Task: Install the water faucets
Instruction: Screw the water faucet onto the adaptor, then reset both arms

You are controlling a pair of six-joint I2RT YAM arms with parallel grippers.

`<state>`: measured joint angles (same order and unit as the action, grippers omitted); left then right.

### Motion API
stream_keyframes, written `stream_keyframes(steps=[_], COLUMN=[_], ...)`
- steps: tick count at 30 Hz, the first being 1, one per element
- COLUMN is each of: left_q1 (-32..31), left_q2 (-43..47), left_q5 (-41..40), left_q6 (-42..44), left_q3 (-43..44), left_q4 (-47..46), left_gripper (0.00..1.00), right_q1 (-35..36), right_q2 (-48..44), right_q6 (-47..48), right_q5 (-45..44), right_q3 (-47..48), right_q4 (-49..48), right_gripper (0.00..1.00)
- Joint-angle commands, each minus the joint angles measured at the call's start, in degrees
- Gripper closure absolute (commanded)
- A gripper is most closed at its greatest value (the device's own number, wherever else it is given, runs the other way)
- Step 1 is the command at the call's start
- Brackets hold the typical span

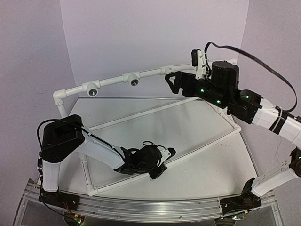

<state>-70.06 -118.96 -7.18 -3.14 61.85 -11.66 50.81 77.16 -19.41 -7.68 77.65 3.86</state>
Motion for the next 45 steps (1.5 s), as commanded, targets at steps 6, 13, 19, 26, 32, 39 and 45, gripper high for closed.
stream_keyframes(steps=[6,13,19,26,32,39,45], left_q1=[0.86,0.75,0.73,-0.15,-1.44,-1.42,-1.48], left_q2=[-7.58,1.71,11.23,23.8,36.9,47.71,50.85], left_q5=[-1.68,-3.02,-1.43,3.67,7.0,4.89,-6.06], left_q6=[-8.58,-10.48,-12.88,-15.83,-15.77,-10.6,-7.12], left_q3=[-5.73,-4.39,0.7,6.67,14.83,23.77,28.58], left_q4=[19.63,23.05,27.08,30.24,31.62,31.65,32.02], left_gripper=[0.96,0.08,0.0,0.0,0.0,0.0,0.0], right_q1=[0.35,0.4,0.36,0.43,0.42,0.42,0.4], right_q2=[-6.6,-12.82,-15.7,-14.83,-17.19,-18.71,-17.88], right_q6=[6.37,7.78,8.77,8.5,9.04,9.43,9.93], right_q5=[-9.33,-14.28,-17.95,-23.28,-20.88,-21.44,-20.59], right_q3=[5.11,3.47,1.91,4.27,5.78,6.23,8.72], right_q4=[20.13,25.99,30.04,39.42,41.17,38.47,36.21], right_gripper=[0.02,0.02,0.02,0.02,0.02,0.02,0.02])
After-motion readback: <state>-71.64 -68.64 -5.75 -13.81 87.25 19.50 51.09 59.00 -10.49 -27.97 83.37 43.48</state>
